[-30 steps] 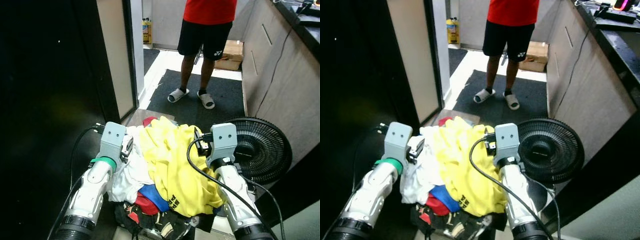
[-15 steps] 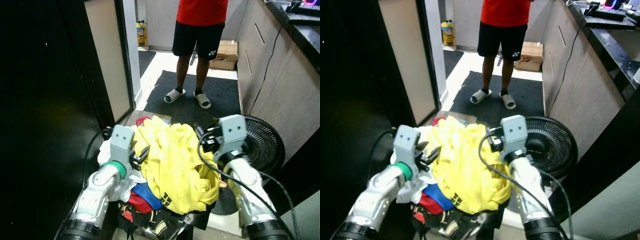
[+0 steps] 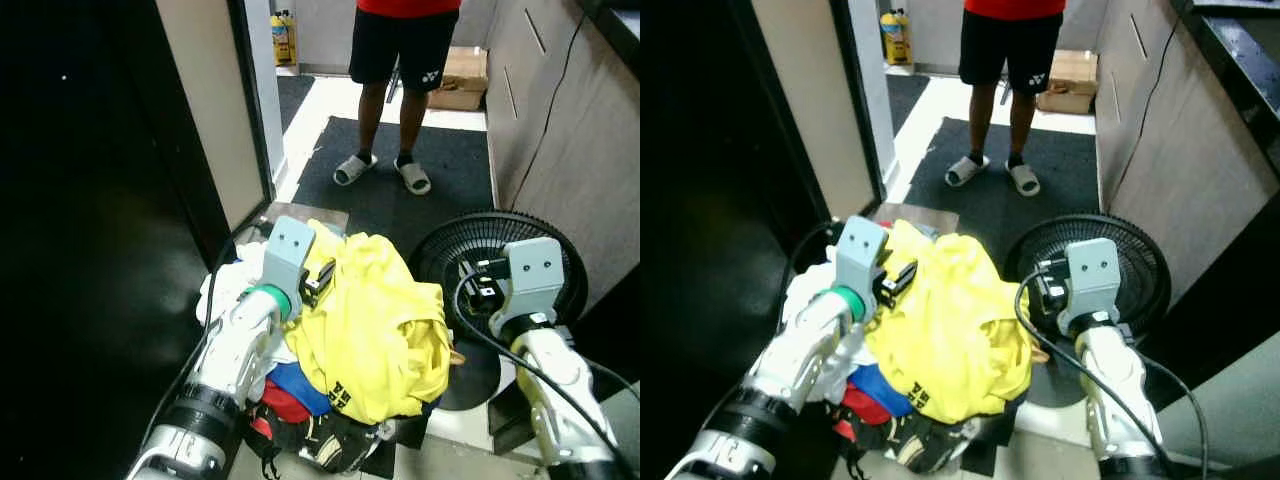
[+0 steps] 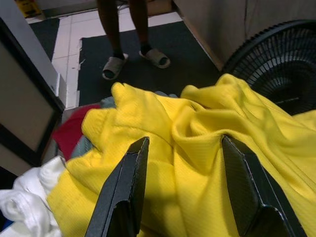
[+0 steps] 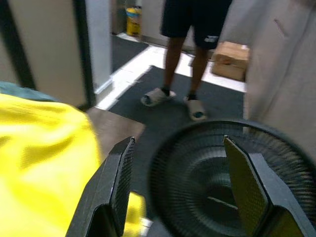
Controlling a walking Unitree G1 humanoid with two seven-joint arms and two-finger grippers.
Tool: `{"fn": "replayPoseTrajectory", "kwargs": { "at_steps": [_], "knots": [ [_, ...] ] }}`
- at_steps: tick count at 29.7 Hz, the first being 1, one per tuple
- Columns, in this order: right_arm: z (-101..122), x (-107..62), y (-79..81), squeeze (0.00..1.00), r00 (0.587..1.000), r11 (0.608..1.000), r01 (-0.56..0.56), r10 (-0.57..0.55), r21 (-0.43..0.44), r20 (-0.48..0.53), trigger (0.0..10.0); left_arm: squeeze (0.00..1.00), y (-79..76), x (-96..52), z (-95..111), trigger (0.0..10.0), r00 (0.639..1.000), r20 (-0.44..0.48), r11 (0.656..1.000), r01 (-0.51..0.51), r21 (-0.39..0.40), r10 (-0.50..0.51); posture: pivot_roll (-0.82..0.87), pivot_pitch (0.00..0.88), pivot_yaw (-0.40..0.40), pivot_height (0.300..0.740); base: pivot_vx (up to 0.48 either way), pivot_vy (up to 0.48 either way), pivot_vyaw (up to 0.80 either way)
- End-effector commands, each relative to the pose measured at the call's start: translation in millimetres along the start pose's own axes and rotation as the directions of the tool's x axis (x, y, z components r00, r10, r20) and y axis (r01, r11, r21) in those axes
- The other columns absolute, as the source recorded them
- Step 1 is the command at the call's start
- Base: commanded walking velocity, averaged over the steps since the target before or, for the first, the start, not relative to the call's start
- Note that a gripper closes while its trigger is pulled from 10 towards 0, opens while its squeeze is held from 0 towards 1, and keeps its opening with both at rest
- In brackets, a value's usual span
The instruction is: Clothes washing
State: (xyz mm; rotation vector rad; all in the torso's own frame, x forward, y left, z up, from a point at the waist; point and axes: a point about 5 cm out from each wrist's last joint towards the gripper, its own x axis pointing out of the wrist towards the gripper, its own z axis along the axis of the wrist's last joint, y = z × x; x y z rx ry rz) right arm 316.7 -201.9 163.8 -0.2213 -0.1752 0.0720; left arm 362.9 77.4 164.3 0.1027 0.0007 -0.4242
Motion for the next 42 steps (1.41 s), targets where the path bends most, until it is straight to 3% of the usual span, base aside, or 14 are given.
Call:
{"fn": "replayPoseTrajectory", "kwargs": {
  "at_steps": [1,4,5,9,13,16,18,22,23,26,31,35,39,42],
  "knots": [
    [-5,-0.1,28.9,0.00,0.995,0.995,-0.101,0.102,0.011,-0.019,10.0,0.00,17.5,-3.4,-7,10.0,0.998,-0.024,0.999,-0.055,-0.001,0.055,-0.14,0.164,0.145,0.740,0.000,0.000,0.00],
    [-12,4.0,61.6,0.00,0.975,0.976,-0.216,0.217,0.028,-0.039,10.0,0.00,30.7,-6.3,-7,10.0,0.995,-0.026,0.996,-0.094,-0.004,0.094,-0.12,0.162,0.138,0.740,0.000,0.000,0.00],
    [-12,4.0,61.6,0.00,0.975,0.976,-0.216,0.217,0.028,-0.039,10.0,0.00,30.7,-6.3,-7,10.0,0.995,-0.026,0.996,-0.094,-0.004,0.094,-0.12,0.162,0.138,0.740,0.000,0.000,0.00],
    [2,15.6,95.7,0.00,0.941,0.938,-0.338,0.338,0.070,0.024,10.0,0.00,41.3,-15.7,-7,10.0,0.991,-0.023,0.991,-0.129,-0.027,0.128,-0.08,0.156,0.110,0.740,0.000,0.000,0.00],
    [14,22.8,111.2,0.00,0.917,0.914,-0.398,0.394,0.075,0.063,10.0,0.00,45.6,-24.5,-10,10.0,0.990,-0.023,0.989,-0.143,-0.040,0.142,-0.05,0.150,0.083,0.740,0.000,0.000,0.00],
    [1,22.8,127.1,0.00,0.889,0.888,-0.457,0.457,0.043,0.009,10.0,0.00,48.1,-39.1,-19,10.0,0.986,-0.044,0.986,-0.160,-0.041,0.158,-0.01,0.141,0.057,0.740,0.000,0.000,0.00],
    [1,22.8,127.1,0.00,0.889,0.888,-0.457,0.457,0.043,0.009,10.0,0.00,48.1,-39.1,-19,10.0,0.986,-0.044,0.986,-0.160,-0.041,0.158,-0.01,0.141,0.057,0.740,0.000,0.000,0.00],
    [-21,7.6,138.1,0.02,0.850,0.853,-0.517,0.521,0.066,-0.080,10.0,0.00,46.9,-55.4,-32,10.0,0.980,-0.069,0.981,-0.190,-0.050,0.186,0.00,0.129,0.030,0.740,0.000,0.000,0.00],
    [-27,4.5,138.0,1.00,0.841,0.847,-0.523,0.531,0.094,-0.106,10.0,0.00,45.4,-57.4,-35,10.0,0.979,-0.073,0.979,-0.195,-0.055,0.190,0.00,0.127,0.028,0.740,0.000,0.000,0.00],
    [-31,3.0,137.5,1.00,0.833,0.843,-0.525,0.537,0.116,-0.130,10.0,0.00,43.4,-57.7,-37,10.0,0.979,-0.076,0.979,-0.196,-0.058,0.191,0.00,0.123,0.027,0.740,0.000,0.000,0.00],
    [-45,-4.6,134.3,1.00,0.776,0.801,-0.589,0.597,0.106,-0.204,10.0,0.00,33.7,-52.7,-35,10.0,0.982,-0.079,0.982,-0.177,-0.065,0.171,-0.02,0.121,0.031,0.740,0.000,0.000,0.00],
    [-61,-10.8,119.0,1.00,0.779,0.820,-0.568,0.562,0.066,-0.278,10.0,0.00,27.9,-50.7,-34,10.0,0.985,-0.080,0.985,-0.161,-0.070,0.155,-0.02,0.121,0.036,0.740,0.000,0.000,0.00],
    [-64,-12.2,115.9,1.00,0.784,0.828,-0.556,0.549,0.066,-0.290,10.0,0.00,27.3,-51.3,-34,10.0,0.985,-0.081,0.985,-0.158,-0.069,0.152,-0.02,0.118,0.044,0.740,0.000,0.000,0.00],
    [-71,-16.3,105.6,1.00,0.805,0.858,-0.510,0.502,0.062,-0.317,10.0,0.00,26.1,-51.9,-35,10.0,0.985,-0.086,0.986,-0.155,-0.067,0.149,-0.02,0.116,0.048,0.740,0.000,0.000,0.00]
  ]
}}
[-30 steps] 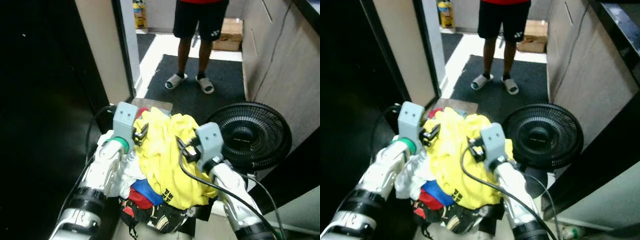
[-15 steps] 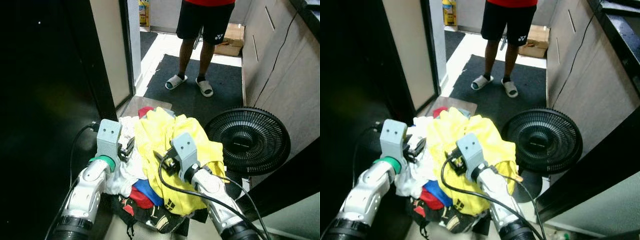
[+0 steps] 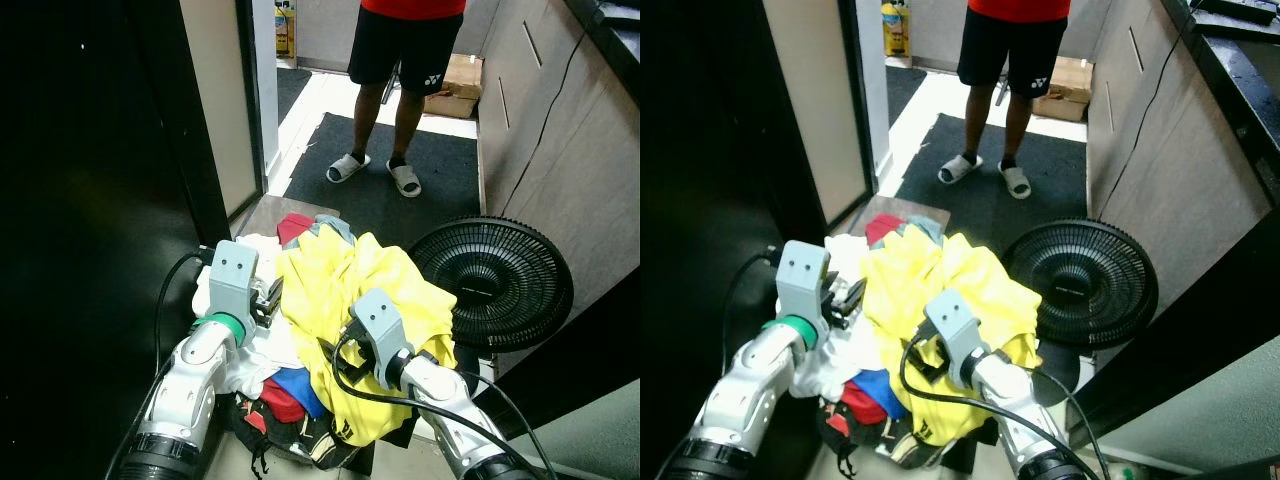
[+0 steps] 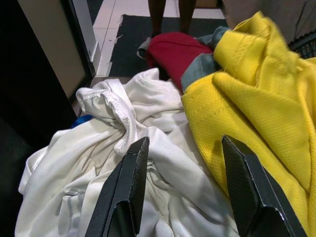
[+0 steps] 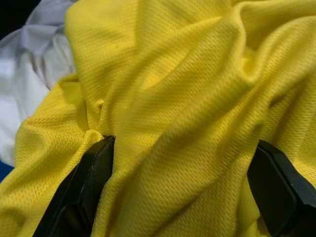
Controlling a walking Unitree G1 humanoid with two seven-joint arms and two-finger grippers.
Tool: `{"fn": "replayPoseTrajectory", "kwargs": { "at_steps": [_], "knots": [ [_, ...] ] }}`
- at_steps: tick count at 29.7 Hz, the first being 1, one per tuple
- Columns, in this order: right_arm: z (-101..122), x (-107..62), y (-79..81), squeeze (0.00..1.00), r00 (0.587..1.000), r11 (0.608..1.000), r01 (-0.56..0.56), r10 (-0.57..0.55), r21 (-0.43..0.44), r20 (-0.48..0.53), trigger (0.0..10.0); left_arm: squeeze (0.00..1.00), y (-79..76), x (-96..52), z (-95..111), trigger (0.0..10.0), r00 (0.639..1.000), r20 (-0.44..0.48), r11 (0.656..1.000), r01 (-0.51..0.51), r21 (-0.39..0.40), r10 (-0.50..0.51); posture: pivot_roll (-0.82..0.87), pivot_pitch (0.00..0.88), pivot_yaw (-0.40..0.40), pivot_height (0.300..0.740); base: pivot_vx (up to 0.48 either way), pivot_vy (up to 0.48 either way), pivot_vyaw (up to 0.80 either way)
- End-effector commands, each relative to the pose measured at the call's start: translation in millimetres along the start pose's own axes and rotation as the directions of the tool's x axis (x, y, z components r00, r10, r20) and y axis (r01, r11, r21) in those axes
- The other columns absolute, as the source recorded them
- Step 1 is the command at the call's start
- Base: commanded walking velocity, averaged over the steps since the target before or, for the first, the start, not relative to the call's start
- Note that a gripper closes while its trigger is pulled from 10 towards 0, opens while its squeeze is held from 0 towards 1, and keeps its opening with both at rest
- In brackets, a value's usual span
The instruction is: Clothes washing
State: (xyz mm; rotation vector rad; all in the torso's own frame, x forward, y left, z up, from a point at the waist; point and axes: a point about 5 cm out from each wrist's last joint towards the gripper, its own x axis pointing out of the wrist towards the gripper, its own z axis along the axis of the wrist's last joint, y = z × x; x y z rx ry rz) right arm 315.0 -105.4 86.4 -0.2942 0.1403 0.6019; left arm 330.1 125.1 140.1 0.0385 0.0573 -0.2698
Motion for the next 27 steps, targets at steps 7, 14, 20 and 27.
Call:
{"fn": "replayPoseTrajectory", "kwargs": {
  "at_steps": [7,14,20,27],
  "knots": [
    [-21,-22.9,-29.7,0.73,0.955,0.952,0.297,-0.296,0.072,-0.028,0.0,0.00,-0.5,-1.0,-6,10.0,0.999,-0.035,1.000,0.003,0.008,-0.003,-0.02,0.109,0.066,0.740,0.000,0.000,0.00],
    [33,-33.0,-74.9,0.00,0.805,0.813,0.442,-0.546,0.379,0.231,0.0,0.00,-3.0,7.1,-1,10.0,0.999,-0.033,0.999,0.027,0.019,-0.026,-0.04,0.099,0.105,0.740,0.000,0.000,0.00],
    [47,-34.9,-83.5,0.00,0.765,0.794,0.458,-0.581,0.398,0.278,0.0,0.00,-1.4,8.1,0,10.0,0.999,-0.035,0.999,0.024,0.021,-0.023,-0.05,0.095,0.109,0.740,0.000,0.000,0.00],
    [50,-34.9,-83.3,0.00,0.749,0.784,0.474,-0.598,0.401,0.284,0.0,0.00,-3.9,7.7,-1,10.0,0.999,-0.040,1.000,0.023,0.015,-0.022,-0.04,0.109,0.109,0.740,0.000,0.000,0.00]
  ]
}}
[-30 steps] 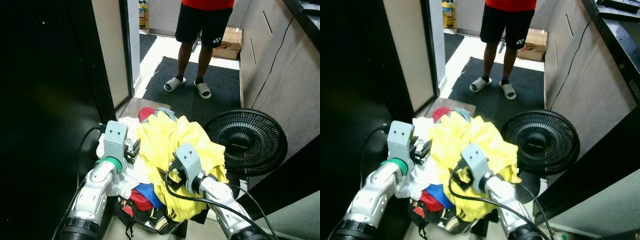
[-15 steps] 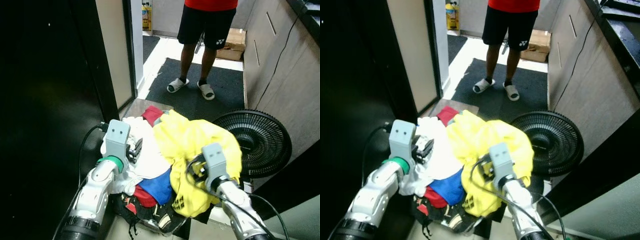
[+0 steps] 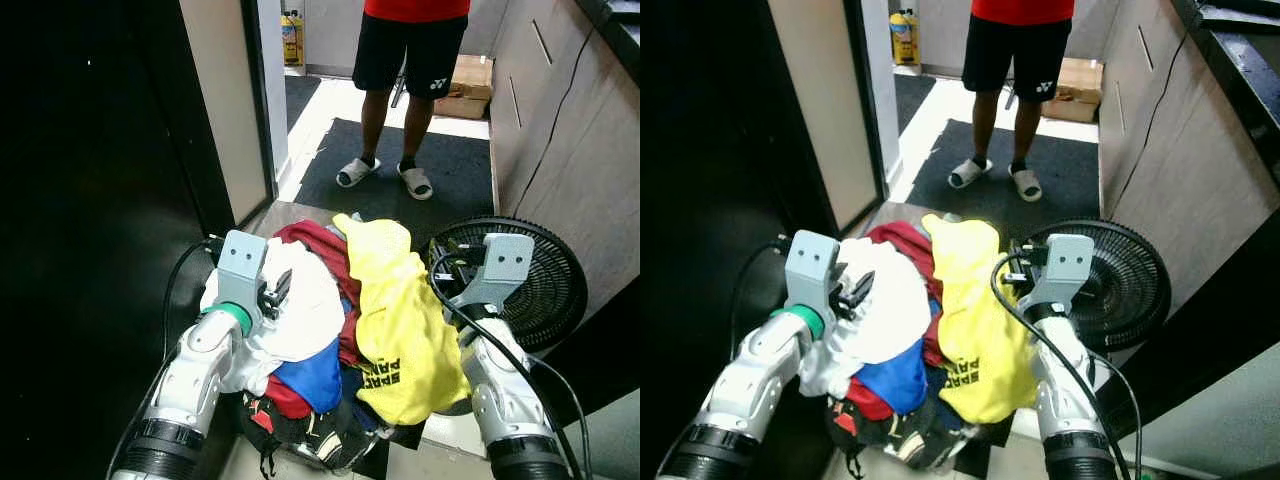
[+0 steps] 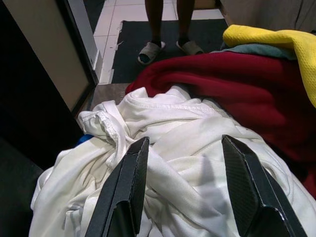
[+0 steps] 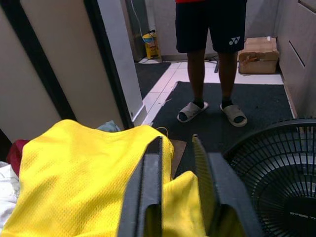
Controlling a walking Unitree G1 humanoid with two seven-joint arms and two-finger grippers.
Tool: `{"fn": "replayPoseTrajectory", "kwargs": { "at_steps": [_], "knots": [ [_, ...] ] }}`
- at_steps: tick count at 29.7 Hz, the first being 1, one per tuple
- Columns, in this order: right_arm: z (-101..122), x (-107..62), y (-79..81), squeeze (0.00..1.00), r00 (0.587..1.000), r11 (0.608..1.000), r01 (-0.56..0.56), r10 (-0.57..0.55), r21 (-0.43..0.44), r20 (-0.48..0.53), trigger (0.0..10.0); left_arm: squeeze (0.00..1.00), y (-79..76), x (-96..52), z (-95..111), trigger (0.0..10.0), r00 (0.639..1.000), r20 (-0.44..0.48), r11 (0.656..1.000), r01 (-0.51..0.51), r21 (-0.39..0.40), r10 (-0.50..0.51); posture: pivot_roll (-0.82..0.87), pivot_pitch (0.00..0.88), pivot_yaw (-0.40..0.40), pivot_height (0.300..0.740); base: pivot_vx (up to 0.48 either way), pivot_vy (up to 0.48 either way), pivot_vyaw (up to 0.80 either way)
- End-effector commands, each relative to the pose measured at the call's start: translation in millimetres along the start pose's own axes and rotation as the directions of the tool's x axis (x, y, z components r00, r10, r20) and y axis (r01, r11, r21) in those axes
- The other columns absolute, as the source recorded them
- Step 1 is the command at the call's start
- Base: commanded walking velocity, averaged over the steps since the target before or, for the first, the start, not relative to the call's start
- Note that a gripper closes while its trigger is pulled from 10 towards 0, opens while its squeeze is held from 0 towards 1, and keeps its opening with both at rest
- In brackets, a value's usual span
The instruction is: Clothes washing
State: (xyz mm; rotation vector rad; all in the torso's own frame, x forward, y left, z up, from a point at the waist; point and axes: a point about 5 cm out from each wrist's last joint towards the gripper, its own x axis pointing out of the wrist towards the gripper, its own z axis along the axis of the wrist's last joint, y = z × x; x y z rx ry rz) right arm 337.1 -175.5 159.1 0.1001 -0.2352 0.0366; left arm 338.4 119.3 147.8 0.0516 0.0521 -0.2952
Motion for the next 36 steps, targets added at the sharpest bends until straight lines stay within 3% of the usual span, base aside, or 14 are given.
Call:
{"fn": "replayPoseTrajectory", "kwargs": {
  "at_steps": [1,5,6,9,10,11,12,17,18,20,22,27,33,36],
  "knots": [
    [1,-0.7,3.0,0.00,1.000,1.000,-0.005,0.005,-0.003,0.012,0.0,0.00,-1.3,-1.4,-10,10.0,0.999,-0.044,1.000,-0.001,0.001,0.001,-0.04,0.109,0.109,0.740,0.000,0.000,0.00],
    [-2,-1.8,11.7,0.00,0.997,0.996,-0.073,0.073,-0.052,-0.015,0.0,0.00,0.1,-2.5,-10,10.0,0.999,-0.046,1.000,-0.007,0.002,0.007,-0.04,0.117,0.103,0.740,0.000,0.000,0.00],
    [-5,-1.1,21.7,0.00,0.989,0.982,-0.146,0.141,-0.123,-0.047,9.8,0.00,1.7,-3.3,-11,10.0,0.999,-0.048,1.000,-0.013,0.002,0.014,-0.04,0.123,0.100,0.740,0.000,0.000,0.00],
    [-8,1.6,44.2,0.00,0.954,0.915,-0.301,0.286,-0.269,-0.094,10.0,0.00,3.4,-5.3,-12,10.0,0.998,-0.051,1.000,-0.024,0.003,0.024,-0.02,0.126,0.089,0.740,0.000,0.000,0.00],
    [-7,3.1,47.2,0.30,0.944,0.891,-0.329,0.311,-0.314,-0.105,10.0,0.00,3.1,-5.6,-12,10.0,0.998,-0.051,1.000,-0.025,0.003,0.025,-0.02,0.127,0.087,0.740,0.000,0.000,0.00],
    [-7,3.1,47.2,0.30,0.944,0.891,-0.329,0.311,-0.314,-0.105,10.0,0.00,3.1,-5.6,-12,10.0,0.998,-0.051,1.000,-0.025,0.003,0.025,-0.02,0.127,0.087,0.740,0.000,0.000,0.00],
    [-7,4.6,47.9,1.00,0.939,0.872,-0.343,0.323,-0.349,-0.115,10.0,0.00,2.6,-5.8,-11,10.0,0.998,-0.050,1.000,-0.025,0.002,0.025,-0.01,0.131,0.081,0.740,0.000,0.000,0.00],
    [-5,10.9,33.7,1.00,0.943,0.845,-0.331,0.298,-0.419,-0.146,10.0,0.00,0.3,-5.4,-11,10.0,0.999,-0.047,1.000,-0.026,0.002,0.026,-0.01,0.133,0.068,0.740,0.000,0.000,0.00],
    [-4,11.8,27.3,1.00,0.947,0.850,-0.322,0.283,-0.417,-0.154,10.0,0.00,-0.4,-5.5,-11,10.0,0.999,-0.046,1.000,-0.027,0.001,0.027,-0.01,0.133,0.068,0.740,0.000,0.000,0.00],
    [8,9.8,5.7,1.00,0.947,0.894,-0.316,0.275,-0.317,-0.168,10.0,0.00,-1.7,-6.4,-10,10.0,0.999,-0.042,1.000,-0.031,-0.005,0.031,0.00,0.143,0.054,0.740,0.000,0.000,0.00],
    [16,7.9,-0.5,1.00,0.942,0.898,-0.329,0.292,-0.291,-0.164,10.0,0.00,-1.9,-7.0,-10,10.0,0.999,-0.041,0.999,-0.033,-0.007,0.032,0.00,0.143,0.054,0.740,0.000,0.000,0.00],
    [31,-0.9,-18.3,1.00,0.929,0.866,-0.369,0.328,-0.338,-0.174,10.0,0.00,-1.8,-8.8,-11,10.0,0.998,-0.045,0.999,-0.040,-0.012,0.039,-0.01,0.150,0.049,0.740,0.000,0.000,0.00],
    [14,-4.7,-24.7,1.00,0.920,0.858,-0.382,0.317,-0.344,-0.231,10.0,0.00,-3.0,-9.0,-12,10.0,0.998,-0.048,0.999,-0.034,-0.010,0.034,-0.01,0.151,0.056,0.740,0.000,0.000,0.00],
    [-4,-4.6,-12.6,1.00,0.895,0.862,-0.422,0.346,-0.280,-0.282,10.0,0.00,-3.6,-8.4,-12,10.0,0.998,-0.050,1.000,-0.029,-0.008,0.028,-0.01,0.155,0.063,0.740,0.000,0.000,0.00]
  ]
}}
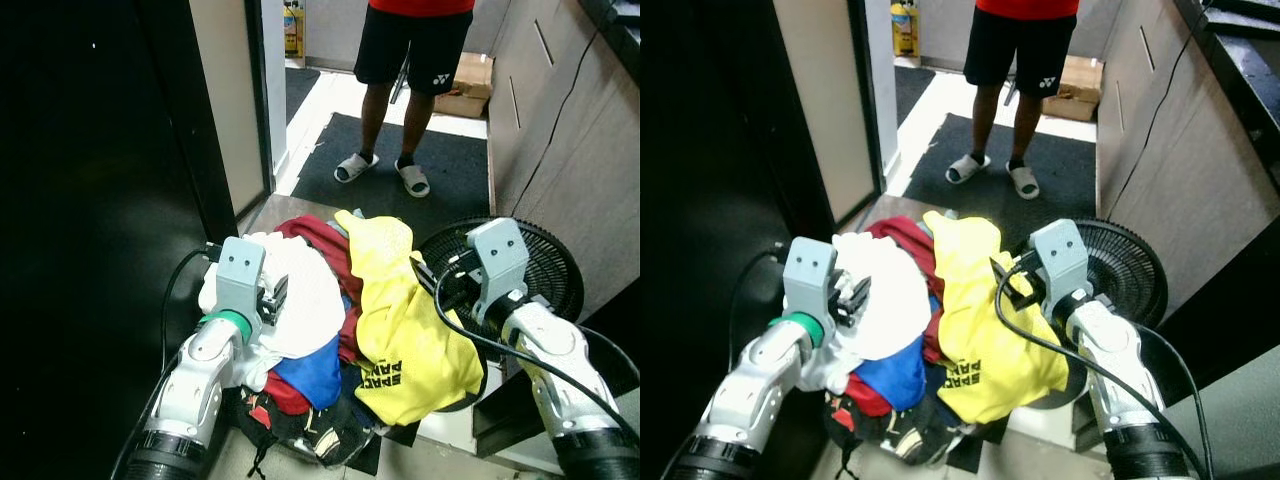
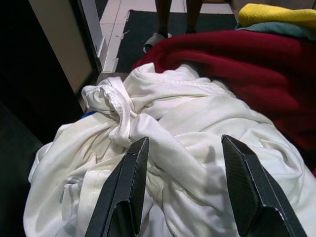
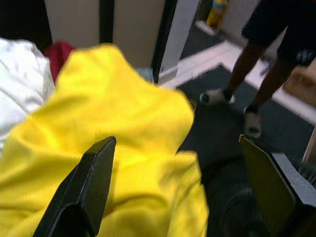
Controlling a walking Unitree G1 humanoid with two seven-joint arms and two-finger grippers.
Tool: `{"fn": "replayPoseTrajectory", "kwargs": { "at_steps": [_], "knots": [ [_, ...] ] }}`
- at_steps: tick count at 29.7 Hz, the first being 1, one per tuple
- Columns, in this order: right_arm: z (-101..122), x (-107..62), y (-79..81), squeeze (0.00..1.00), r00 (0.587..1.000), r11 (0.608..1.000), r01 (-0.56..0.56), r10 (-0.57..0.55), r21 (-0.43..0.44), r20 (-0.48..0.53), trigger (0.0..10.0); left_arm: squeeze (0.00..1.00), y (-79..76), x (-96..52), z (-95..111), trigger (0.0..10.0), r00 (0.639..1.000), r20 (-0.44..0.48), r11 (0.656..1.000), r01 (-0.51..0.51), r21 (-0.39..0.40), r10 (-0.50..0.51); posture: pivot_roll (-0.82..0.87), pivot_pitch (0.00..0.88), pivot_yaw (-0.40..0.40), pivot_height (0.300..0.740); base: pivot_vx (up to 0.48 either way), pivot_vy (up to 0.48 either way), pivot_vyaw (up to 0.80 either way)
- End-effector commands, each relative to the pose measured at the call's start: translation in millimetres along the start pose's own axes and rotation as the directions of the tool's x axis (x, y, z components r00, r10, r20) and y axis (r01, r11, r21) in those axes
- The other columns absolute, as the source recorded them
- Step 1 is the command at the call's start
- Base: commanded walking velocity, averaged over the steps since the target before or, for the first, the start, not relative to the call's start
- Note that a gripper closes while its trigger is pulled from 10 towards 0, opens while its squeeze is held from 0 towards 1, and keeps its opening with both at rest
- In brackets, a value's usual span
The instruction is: Clothes washing
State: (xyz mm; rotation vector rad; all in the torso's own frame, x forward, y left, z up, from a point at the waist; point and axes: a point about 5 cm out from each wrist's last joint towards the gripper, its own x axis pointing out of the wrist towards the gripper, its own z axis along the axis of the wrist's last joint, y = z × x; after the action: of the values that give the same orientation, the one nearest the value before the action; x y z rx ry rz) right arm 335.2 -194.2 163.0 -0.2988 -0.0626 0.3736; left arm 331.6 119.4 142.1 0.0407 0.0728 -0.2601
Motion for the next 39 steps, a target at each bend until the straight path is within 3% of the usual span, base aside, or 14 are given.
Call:
{"fn": "replayPoseTrajectory", "kwargs": {
  "at_steps": [1,6,10,11,12,17,20,22,24,25,26,27,31,39],
  "knots": [
    [-11,4.9,16.6,1.00,0.997,0.998,-0.063,0.064,0.025,-0.039,10.0,0.00,-1.6,-1.8,-6,10.0,1.000,-0.030,1.000,0.007,0.008,-0.007,-0.01,0.155,0.063,0.740,0.000,0.000,0.00],
    [-18,7.4,40.2,1.00,0.986,0.988,-0.149,0.152,0.039,-0.074,10.0,0.00,-2.4,-2.6,-5,10.0,1.000,-0.029,1.000,0.008,0.010,-0.008,0.00,0.161,0.051,0.740,0.000,0.000,0.00],
    [-35,-0.1,55.1,1.00,0.969,0.977,-0.208,0.200,-0.047,-0.146,10.0,0.00,-1.1,-5.4,-7,10.0,0.999,-0.033,1.000,-0.003,0.007,0.003,0.01,0.164,0.037,0.740,0.000,0.000,0.00],
    [-42,-5.0,61.1,0.13,0.959,0.970,-0.238,0.227,-0.051,-0.170,10.0,0.00,-0.3,-6.5,-8,10.0,0.999,-0.034,1.000,-0.006,0.006,0.006,0.01,0.164,0.037,0.740,0.000,0.000,0.00],
    [-47,-9.6,67.6,0.00,0.951,0.964,-0.263,0.252,-0.040,-0.181,10.0,0.00,0.3,-7.8,-9,10.0,0.999,-0.036,1.000,-0.009,0.006,0.009,0.01,0.159,0.031,0.740,0.000,0.000,0.00],
    [-49,-13.9,74.8,0.00,0.948,0.962,-0.274,0.268,-0.008,-0.173,10.0,0.00,1.2,-9.0,-10,10.0,0.999,-0.037,1.000,-0.013,0.005,0.013,0.01,0.159,0.031,0.740,0.000,0.000,0.00],
    [-42,-9.5,64.9,0.00,0.976,0.985,-0.170,0.165,-0.021,-0.141,10.0,0.00,-1.3,-8.0,-9,10.0,0.999,-0.037,1.000,-0.005,0.004,0.005,0.00,0.156,0.037,0.740,0.000,0.000,0.00],
    [-42,-9.5,64.9,0.00,0.976,0.985,-0.170,0.165,-0.021,-0.141,10.0,0.00,-1.3,-8.0,-9,10.0,0.999,-0.037,1.000,-0.005,0.004,0.005,0.00,0.156,0.037,0.740,0.000,0.000,0.00],
    [-39,-5.8,49.5,0.00,0.991,0.998,-0.044,0.038,-0.040,-0.128,10.0,0.00,-3.9,-6.5,-9,10.0,0.999,-0.037,1.000,0.006,0.003,-0.006,-0.01,0.153,0.042,0.740,0.000,0.000,0.00],
    [-40,-5.2,41.5,0.00,0.991,0.999,0.022,-0.027,-0.047,-0.129,3.6,0.00,-4.8,-5.7,-8,10.0,0.999,-0.037,1.000,0.011,0.003,-0.011,-0.01,0.149,0.047,0.740,0.000,0.000,0.00],
    [-40,-5.2,41.5,0.00,0.991,0.999,0.022,-0.027,-0.047,-0.129,3.6,0.00,-4.8,-5.7,-8,10.0,0.999,-0.037,1.000,0.011,0.003,-0.011,-0.01,0.149,0.047,0.740,0.000,0.000,0.00],
    [-41,-6.3,31.4,0.00,0.986,0.993,0.107,-0.112,-0.039,-0.123,0.0,0.00,-6.0,-4.7,-8,10.0,0.999,-0.037,1.000,0.018,0.004,-0.018,-0.02,0.148,0.051,0.740,0.000,0.000,0.00],
    [-44,-9.4,24.8,0.00,0.978,0.986,0.168,-0.169,-0.014,-0.121,0.0,0.00,-6.8,-4.3,-8,10.0,0.999,-0.038,1.000,0.024,0.006,-0.024,-0.02,0.150,0.055,0.740,0.000,0.000,0.00],
    [-49,-12.1,26.8,0.00,0.973,0.981,0.192,-0.191,-0.003,-0.131,0.0,0.00,-7.9,-5.0,-8,10.0,0.999,-0.042,1.000,0.029,0.006,-0.029,-0.01,0.156,0.060,0.740,0.000,0.000,0.00]
  ]
}}
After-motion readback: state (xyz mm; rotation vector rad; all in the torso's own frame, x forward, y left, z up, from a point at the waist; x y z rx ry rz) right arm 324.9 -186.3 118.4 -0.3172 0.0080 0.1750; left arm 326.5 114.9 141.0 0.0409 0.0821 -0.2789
